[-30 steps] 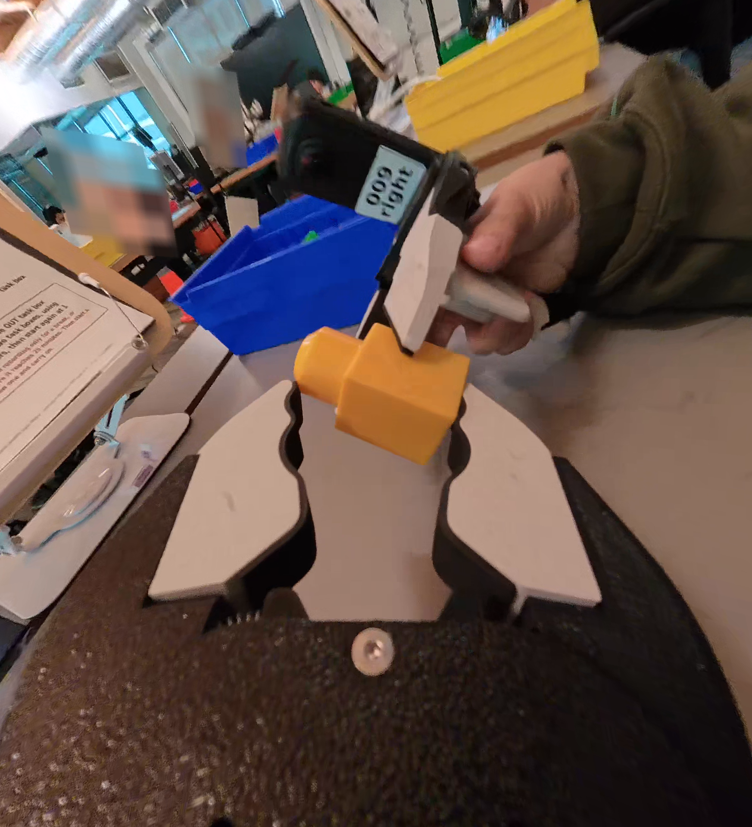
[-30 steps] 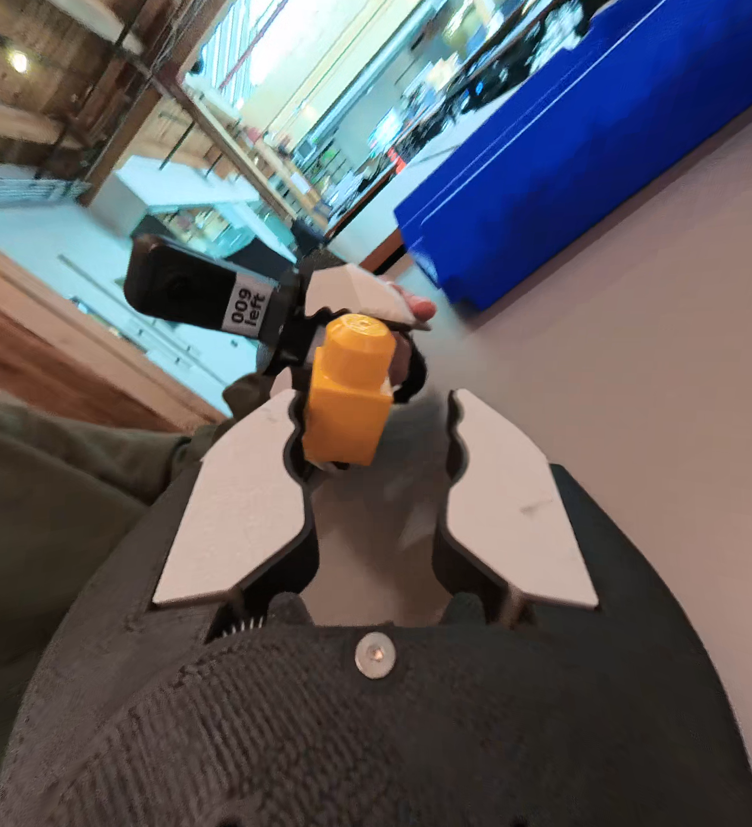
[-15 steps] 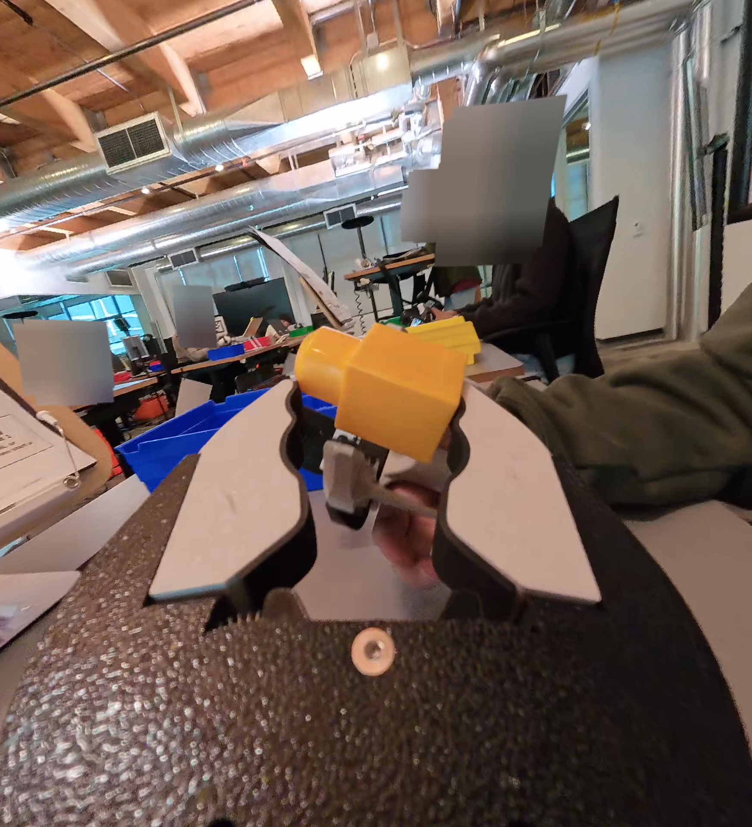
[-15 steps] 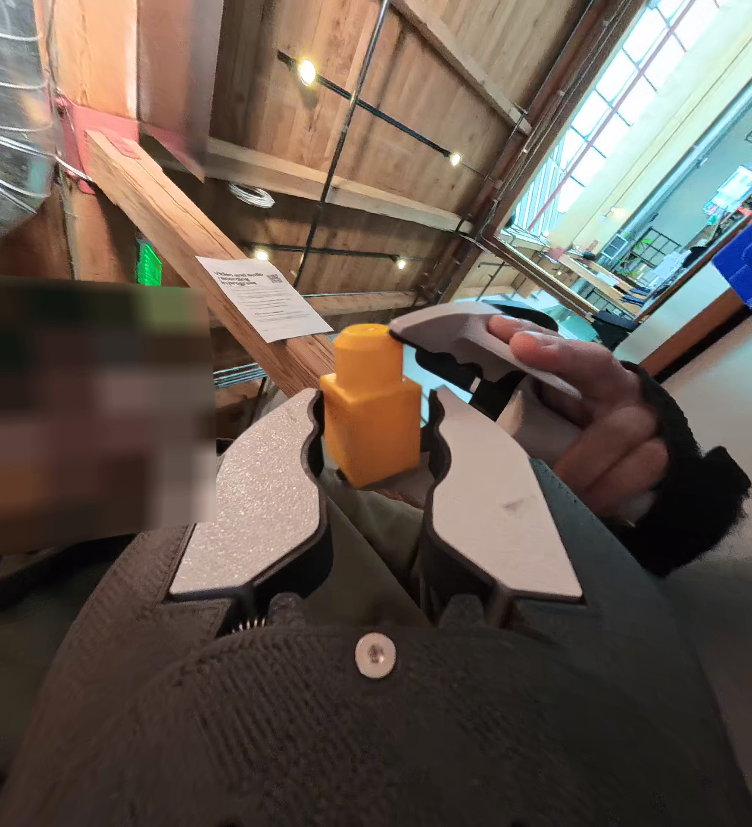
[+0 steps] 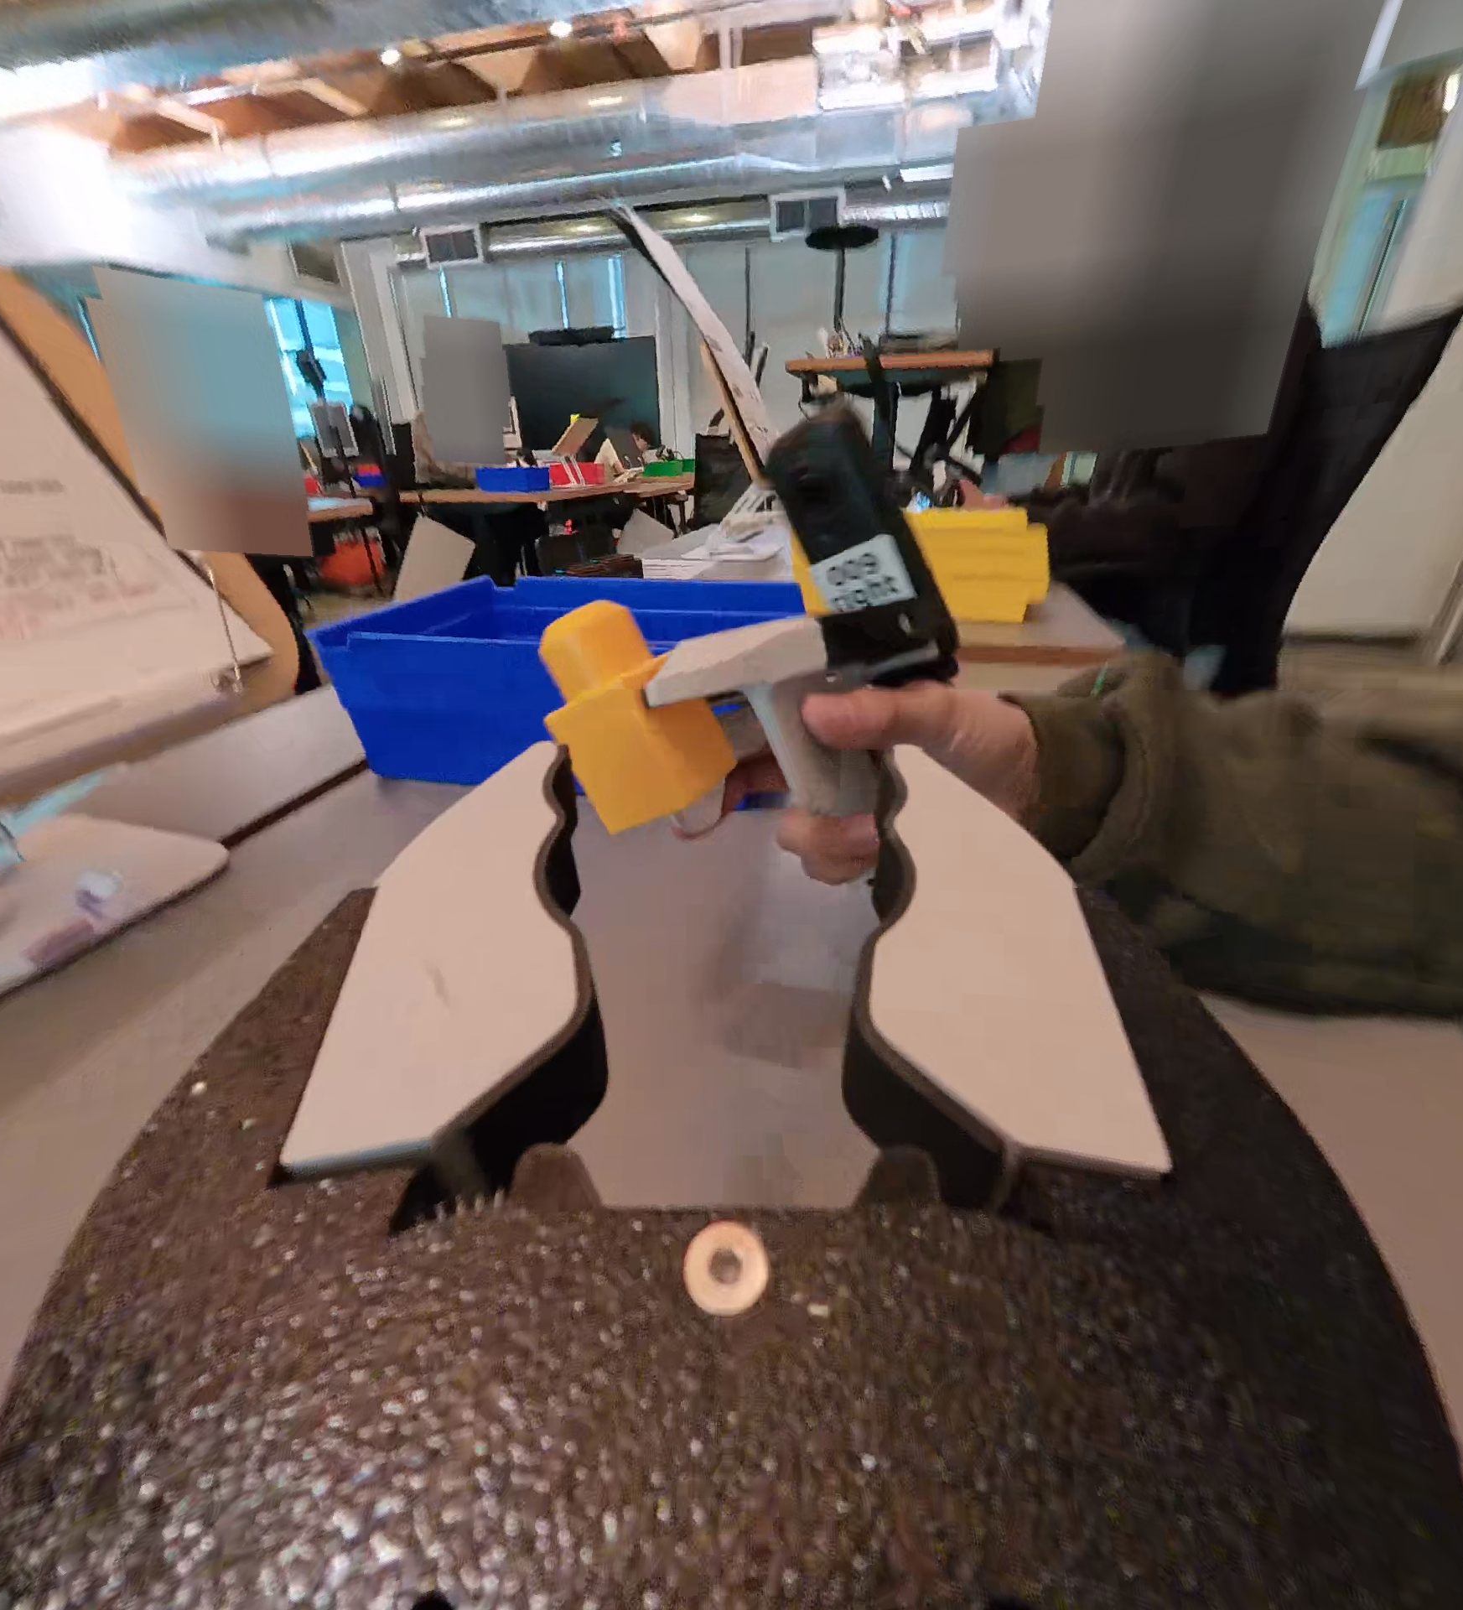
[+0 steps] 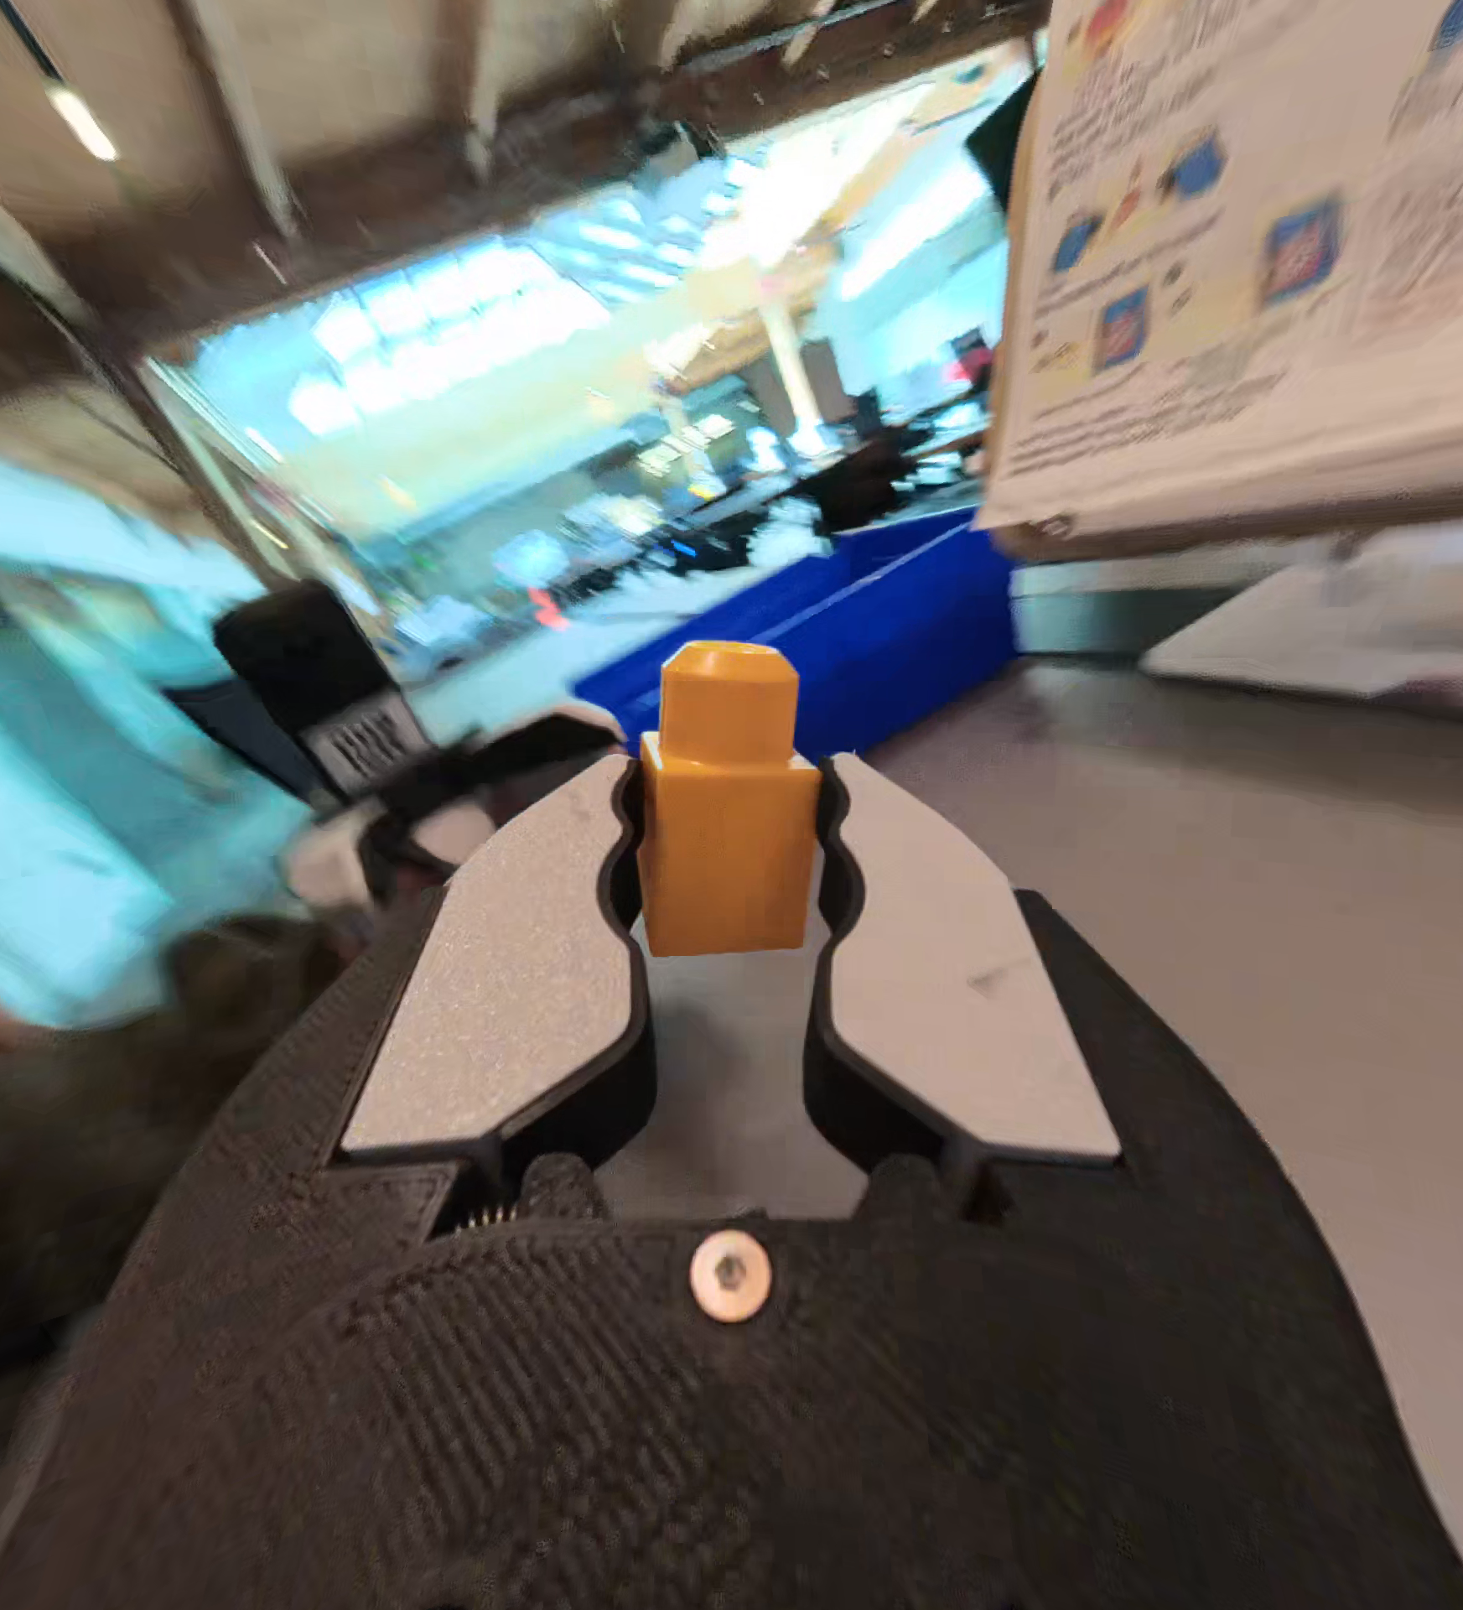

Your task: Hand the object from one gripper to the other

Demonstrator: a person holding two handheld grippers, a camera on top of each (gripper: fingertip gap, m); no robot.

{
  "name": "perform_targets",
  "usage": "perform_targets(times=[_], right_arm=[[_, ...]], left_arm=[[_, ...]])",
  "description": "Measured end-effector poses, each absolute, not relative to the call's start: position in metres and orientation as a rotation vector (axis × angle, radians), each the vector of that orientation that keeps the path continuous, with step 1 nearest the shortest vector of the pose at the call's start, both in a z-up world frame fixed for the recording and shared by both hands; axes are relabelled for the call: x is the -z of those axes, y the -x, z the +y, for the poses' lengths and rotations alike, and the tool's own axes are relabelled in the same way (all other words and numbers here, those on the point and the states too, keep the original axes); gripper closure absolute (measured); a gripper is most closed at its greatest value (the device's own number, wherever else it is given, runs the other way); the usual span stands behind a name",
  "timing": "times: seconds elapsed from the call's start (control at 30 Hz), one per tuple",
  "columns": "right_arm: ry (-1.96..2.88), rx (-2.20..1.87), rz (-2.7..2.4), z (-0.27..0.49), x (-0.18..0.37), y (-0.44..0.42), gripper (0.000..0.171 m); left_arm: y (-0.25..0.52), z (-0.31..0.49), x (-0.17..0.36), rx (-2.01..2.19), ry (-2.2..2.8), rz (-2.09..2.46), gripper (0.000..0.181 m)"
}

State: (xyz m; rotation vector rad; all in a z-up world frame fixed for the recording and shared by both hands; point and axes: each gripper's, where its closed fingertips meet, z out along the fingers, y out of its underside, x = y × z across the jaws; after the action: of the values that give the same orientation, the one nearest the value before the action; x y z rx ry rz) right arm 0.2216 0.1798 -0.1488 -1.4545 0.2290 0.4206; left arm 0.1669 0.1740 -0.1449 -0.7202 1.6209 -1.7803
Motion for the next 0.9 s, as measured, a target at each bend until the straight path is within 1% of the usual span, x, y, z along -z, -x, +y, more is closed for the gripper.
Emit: perform_targets(times=[0.03,0.07,0.17,0.27,0.3,0.5,0.53,0.6,0.67,0.77,0.83,0.9], right_arm=[[1.513,-0.261,0.171,0.177,0.150,-0.226,0.133],[1.566,-0.094,0.121,0.175,0.152,-0.232,0.133],[1.685,0.414,0.032,0.171,0.160,-0.248,0.133],[1.756,0.701,-0.070,0.181,0.171,-0.244,0.133],[1.774,0.738,-0.081,0.185,0.176,-0.241,0.133],[1.781,0.800,-0.106,0.203,0.181,-0.216,0.133],[1.781,0.790,-0.111,0.204,0.182,-0.213,0.133],[1.784,0.766,-0.116,0.206,0.183,-0.210,0.133],[1.776,0.741,-0.100,0.207,0.183,-0.209,0.133],[1.781,0.688,-0.085,0.207,0.185,-0.208,0.134],[1.759,0.620,-0.100,0.208,0.183,-0.204,0.127],[1.747,0.406,-0.139,0.209,0.181,-0.193,0.121]], left_arm=[[-0.170,0.177,0.143,1.847,0.804,1.591,0.121],[-0.174,0.181,0.143,1.906,0.897,1.565,0.121],[-0.188,0.193,0.156,1.903,1.168,1.547,0.118],[-0.197,0.201,0.160,1.853,1.313,1.473,0.115],[-0.198,0.201,0.159,1.855,1.339,1.445,0.117],[-0.204,0.201,0.171,1.774,1.456,1.429,0.128],[-0.205,0.203,0.173,1.761,1.457,1.426,0.136],[-0.205,0.203,0.175,1.770,1.454,1.416,0.142],[-0.205,0.198,0.176,1.795,1.440,1.437,0.154],[-0.205,0.198,0.178,1.785,1.418,1.448,0.154],[-0.203,0.200,0.177,1.771,1.360,1.475,0.154],[-0.199,0.202,0.175,1.760,1.272,1.549,0.154]])
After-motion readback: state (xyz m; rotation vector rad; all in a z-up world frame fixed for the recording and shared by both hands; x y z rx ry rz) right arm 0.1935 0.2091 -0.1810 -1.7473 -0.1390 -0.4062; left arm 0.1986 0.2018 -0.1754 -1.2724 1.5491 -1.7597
